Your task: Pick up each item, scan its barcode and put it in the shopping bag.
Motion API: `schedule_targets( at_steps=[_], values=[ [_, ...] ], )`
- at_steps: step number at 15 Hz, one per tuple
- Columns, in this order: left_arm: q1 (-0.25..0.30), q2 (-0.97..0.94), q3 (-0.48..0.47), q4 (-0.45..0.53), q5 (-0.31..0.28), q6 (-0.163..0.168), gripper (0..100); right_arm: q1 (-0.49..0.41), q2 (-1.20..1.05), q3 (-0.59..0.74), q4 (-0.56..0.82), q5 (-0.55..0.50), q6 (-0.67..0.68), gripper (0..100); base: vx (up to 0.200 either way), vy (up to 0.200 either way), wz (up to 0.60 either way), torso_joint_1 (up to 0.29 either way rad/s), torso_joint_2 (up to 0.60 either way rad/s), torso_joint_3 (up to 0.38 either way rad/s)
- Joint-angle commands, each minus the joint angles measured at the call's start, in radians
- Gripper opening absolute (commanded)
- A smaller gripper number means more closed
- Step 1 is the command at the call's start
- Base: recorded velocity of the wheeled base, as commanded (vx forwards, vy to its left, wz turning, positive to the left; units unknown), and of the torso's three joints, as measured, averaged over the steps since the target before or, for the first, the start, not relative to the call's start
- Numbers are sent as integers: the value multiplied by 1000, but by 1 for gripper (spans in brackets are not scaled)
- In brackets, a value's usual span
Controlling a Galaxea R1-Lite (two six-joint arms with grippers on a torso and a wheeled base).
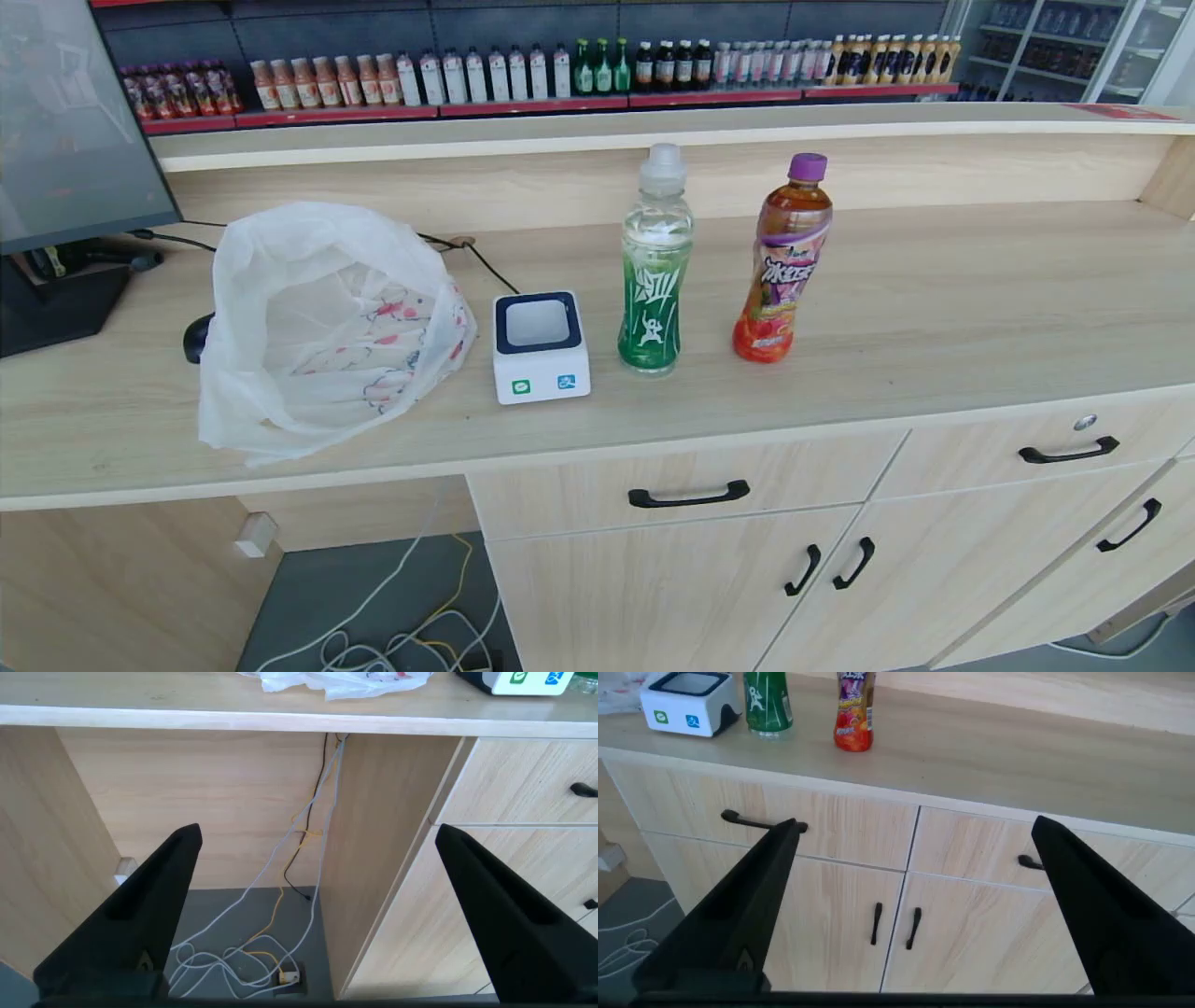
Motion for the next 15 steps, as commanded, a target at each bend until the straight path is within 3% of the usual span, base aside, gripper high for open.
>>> schedule_targets(
  at_steps=[1,4,6,8,12,15],
  values=[
    [0,0,0,0,0,0,100,1,81,-17,0,25,-19,100,0,0,0,0,0,0],
    [0,0,0,0,0,0,100,26,246,-75,-8,74,-70,100,0,0,0,0,0,0],
    [0,0,0,0,0,0,100,109,344,-110,-32,74,-110,100,0,0,0,0,0,0],
    [0,0,0,0,0,0,100,213,509,-115,-152,74,-182,100,0,0,0,0,0,0],
    [0,0,0,0,0,0,100,323,748,-129,-405,59,-225,100,0,0,0,0,0,0],
    [0,0,0,0,1,0,100,402,864,-208,-478,-60,-217,100,0,0,0,0,0,0]
  ],
)
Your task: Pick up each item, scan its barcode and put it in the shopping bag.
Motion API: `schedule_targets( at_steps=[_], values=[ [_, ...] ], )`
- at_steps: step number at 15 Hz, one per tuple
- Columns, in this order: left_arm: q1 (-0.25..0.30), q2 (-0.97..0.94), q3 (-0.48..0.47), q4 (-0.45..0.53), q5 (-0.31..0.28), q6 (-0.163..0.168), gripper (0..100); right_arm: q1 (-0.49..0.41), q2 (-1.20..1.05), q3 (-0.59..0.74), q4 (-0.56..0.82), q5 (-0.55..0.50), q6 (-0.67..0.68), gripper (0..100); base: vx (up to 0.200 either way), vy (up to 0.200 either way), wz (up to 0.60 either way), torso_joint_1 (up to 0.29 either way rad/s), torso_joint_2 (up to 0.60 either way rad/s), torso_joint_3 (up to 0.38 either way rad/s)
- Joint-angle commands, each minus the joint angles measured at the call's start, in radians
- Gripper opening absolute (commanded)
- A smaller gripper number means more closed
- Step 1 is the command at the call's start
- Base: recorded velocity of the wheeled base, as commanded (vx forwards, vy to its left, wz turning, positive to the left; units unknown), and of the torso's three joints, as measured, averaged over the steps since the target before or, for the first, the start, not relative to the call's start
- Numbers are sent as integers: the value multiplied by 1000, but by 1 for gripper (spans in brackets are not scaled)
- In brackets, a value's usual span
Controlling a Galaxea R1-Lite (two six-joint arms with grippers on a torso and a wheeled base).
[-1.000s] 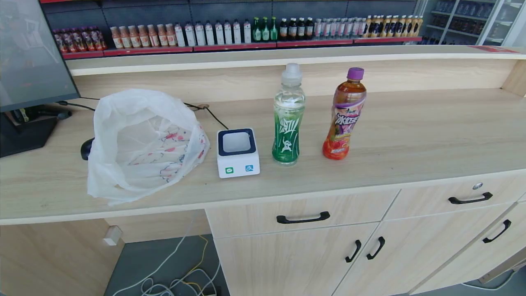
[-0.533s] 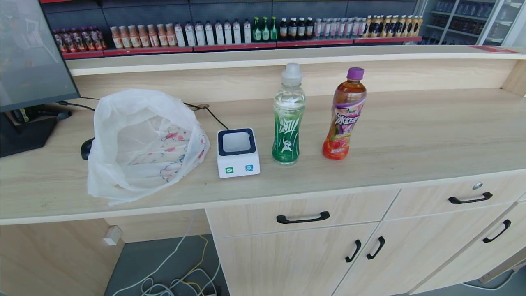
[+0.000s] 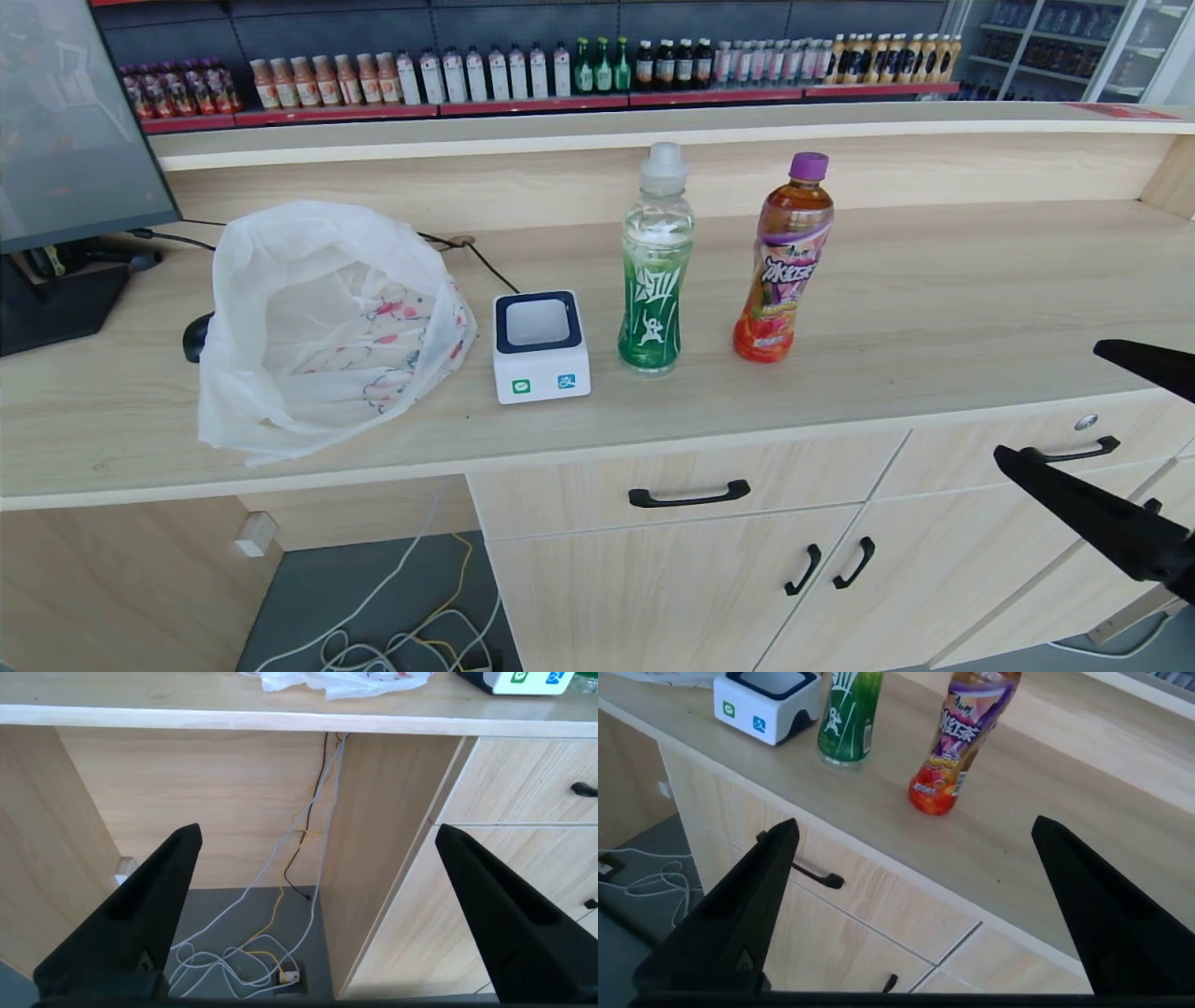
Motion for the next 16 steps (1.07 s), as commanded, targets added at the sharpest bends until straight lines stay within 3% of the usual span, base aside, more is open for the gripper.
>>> schedule_targets(
  at_steps=[1,6,10,13,16],
  values=[
    [0,0,0,0,0,0,100,103,162,-73,-29,-65,1,100,0,0,0,0,0,0],
    [0,0,0,0,0,0,100,310,378,-159,-213,-235,24,100,0,0,0,0,0,0],
    [0,0,0,0,1,0,100,410,538,-274,-362,-505,124,100,0,0,0,0,0,0],
    [0,0,0,0,0,0,100,444,653,-368,-477,-669,184,100,0,0,0,0,0,0],
    [0,0,0,0,1,0,100,444,722,-444,-527,-709,190,100,0,0,0,0,0,0]
  ],
)
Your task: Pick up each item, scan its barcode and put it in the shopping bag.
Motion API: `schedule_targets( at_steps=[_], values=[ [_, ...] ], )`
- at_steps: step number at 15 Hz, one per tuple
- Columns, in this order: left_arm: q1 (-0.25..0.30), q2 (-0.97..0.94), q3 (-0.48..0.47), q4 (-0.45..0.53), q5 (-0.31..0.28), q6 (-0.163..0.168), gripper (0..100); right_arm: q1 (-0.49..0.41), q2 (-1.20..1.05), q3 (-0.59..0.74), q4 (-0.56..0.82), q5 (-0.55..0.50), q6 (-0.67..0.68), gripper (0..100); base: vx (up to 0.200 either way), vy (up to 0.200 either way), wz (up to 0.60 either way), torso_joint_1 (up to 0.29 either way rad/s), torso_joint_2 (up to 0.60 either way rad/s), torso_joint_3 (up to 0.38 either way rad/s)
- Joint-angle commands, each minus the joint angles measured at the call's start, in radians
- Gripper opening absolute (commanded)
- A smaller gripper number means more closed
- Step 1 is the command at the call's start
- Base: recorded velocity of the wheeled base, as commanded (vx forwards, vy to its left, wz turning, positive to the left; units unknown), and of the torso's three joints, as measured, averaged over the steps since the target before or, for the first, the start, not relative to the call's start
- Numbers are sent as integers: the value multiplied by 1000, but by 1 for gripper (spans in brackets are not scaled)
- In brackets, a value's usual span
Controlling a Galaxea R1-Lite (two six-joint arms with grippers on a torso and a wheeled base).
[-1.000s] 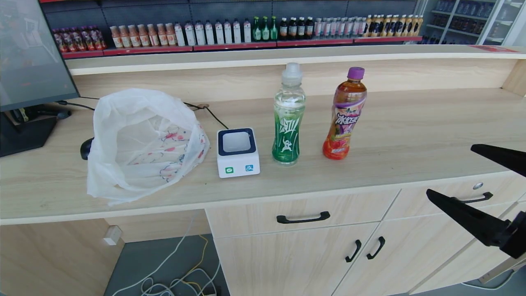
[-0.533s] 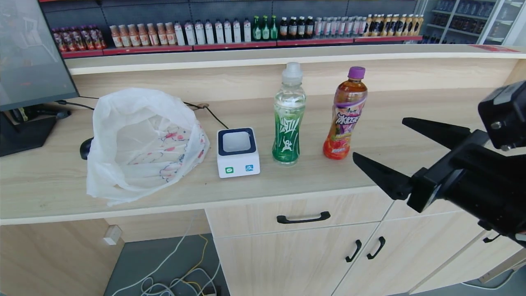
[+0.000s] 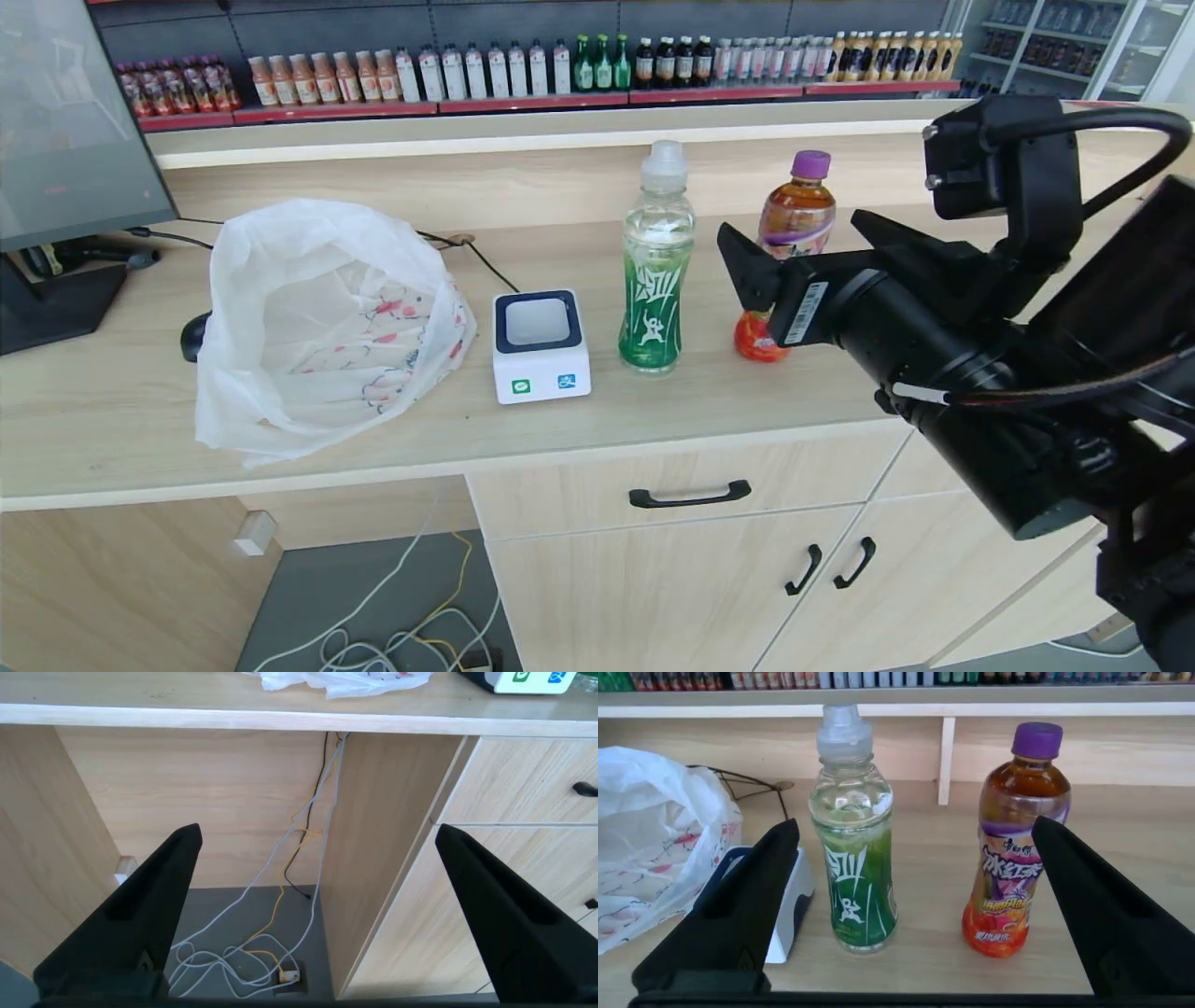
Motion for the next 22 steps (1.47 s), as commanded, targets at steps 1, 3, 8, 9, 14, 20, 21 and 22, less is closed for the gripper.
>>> schedule_targets(
  at_steps=[1,3,8,9,14,20,21,22],
  values=[
    [0,0,0,0,1,0,100,4,69,-42,-4,-3,1,100,0,0,0,0,0,0],
    [0,0,0,0,0,0,100,4,83,-48,-4,-3,1,100,0,0,0,0,0,0],
    [0,0,0,0,1,0,100,4,124,-65,-7,17,4,100,0,0,0,0,0,0],
    [0,0,0,0,0,0,100,4,135,-78,-7,25,4,100,0,0,0,0,0,0],
    [0,0,0,0,0,0,100,24,221,-150,-7,48,2,100,0,0,0,0,0,0],
    [0,0,0,0,0,0,100,21,311,-213,-44,58,2,100,0,0,0,0,0,0],
    [0,0,0,0,0,0,100,16,313,-214,-44,57,2,100,0,0,0,0,0,0],
    [0,0,0,0,0,0,100,11,325,-216,-46,58,4,100,0,0,0,0,0,0]
  ],
)
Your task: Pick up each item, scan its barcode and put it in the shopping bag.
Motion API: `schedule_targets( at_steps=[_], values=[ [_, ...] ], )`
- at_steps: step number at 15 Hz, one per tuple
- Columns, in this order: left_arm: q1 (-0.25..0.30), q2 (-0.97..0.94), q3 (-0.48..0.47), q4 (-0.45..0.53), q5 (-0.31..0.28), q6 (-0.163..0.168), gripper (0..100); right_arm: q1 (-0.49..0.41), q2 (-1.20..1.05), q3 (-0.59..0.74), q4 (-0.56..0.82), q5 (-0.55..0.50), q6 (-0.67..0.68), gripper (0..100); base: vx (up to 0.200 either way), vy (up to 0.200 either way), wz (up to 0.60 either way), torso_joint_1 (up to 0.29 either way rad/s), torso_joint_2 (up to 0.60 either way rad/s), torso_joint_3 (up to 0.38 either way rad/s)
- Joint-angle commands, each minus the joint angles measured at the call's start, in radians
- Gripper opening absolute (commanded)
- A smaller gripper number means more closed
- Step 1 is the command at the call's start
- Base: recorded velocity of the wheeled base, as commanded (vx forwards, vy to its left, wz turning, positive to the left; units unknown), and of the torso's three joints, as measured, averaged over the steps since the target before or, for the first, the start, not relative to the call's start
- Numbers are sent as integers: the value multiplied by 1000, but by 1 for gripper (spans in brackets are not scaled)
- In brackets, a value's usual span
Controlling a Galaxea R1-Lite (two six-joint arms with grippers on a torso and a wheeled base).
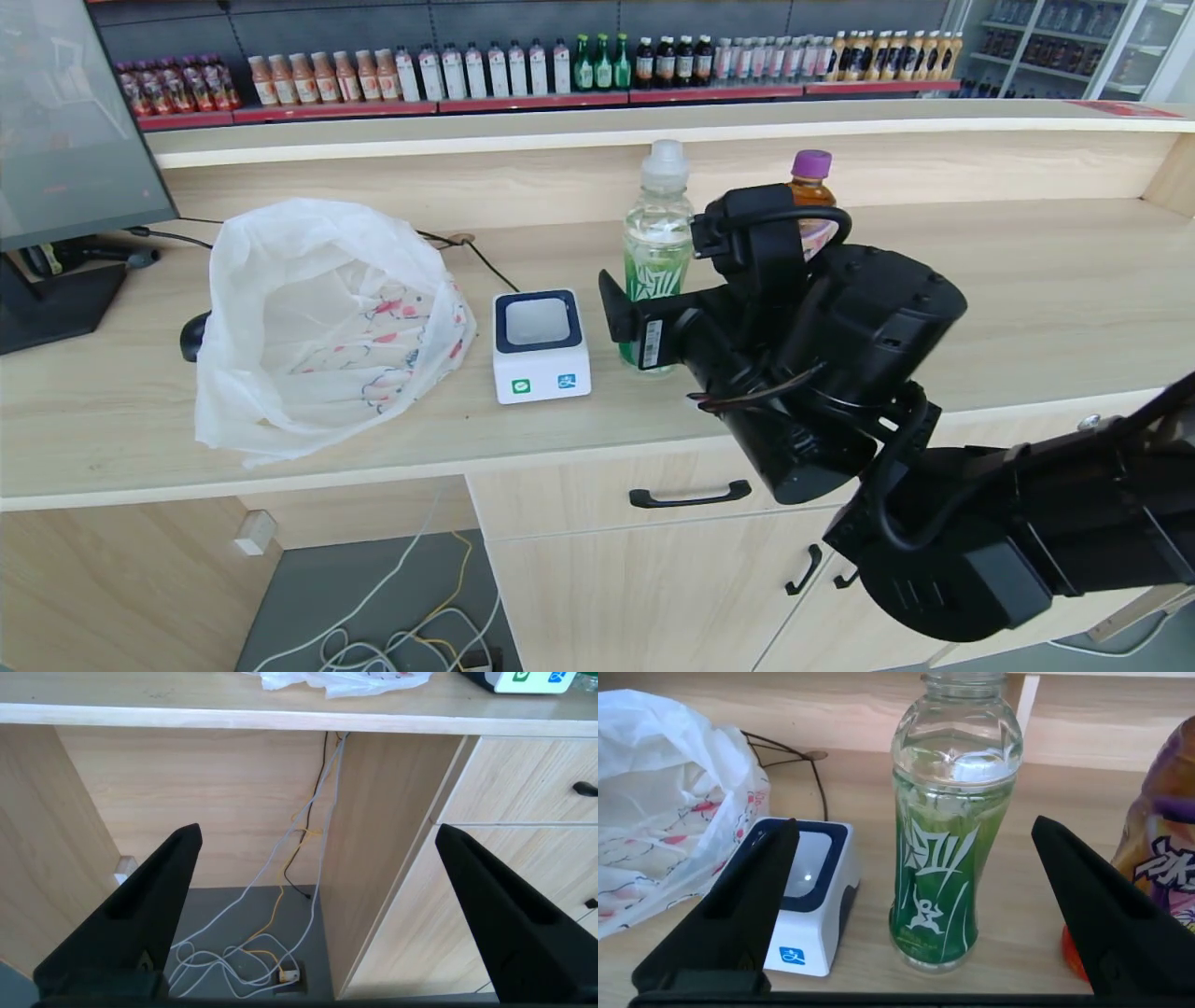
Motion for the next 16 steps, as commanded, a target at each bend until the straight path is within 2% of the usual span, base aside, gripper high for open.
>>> schedule_targets(
  at_steps=[1,5,10,16],
  values=[
    [0,0,0,0,0,0,100,-7,26,-4,-2,0,2,100,0,0,0,0,0,0],
    [0,0,0,0,0,0,100,-39,47,-16,-2,19,2,100,0,0,0,0,0,0],
    [0,0,0,0,2,0,100,-84,122,-122,1,29,0,100,0,0,0,0,0,0],
    [0,0,0,0,0,0,100,-104,154,-150,1,31,0,100,0,0,0,0,0,0]
  ],
)
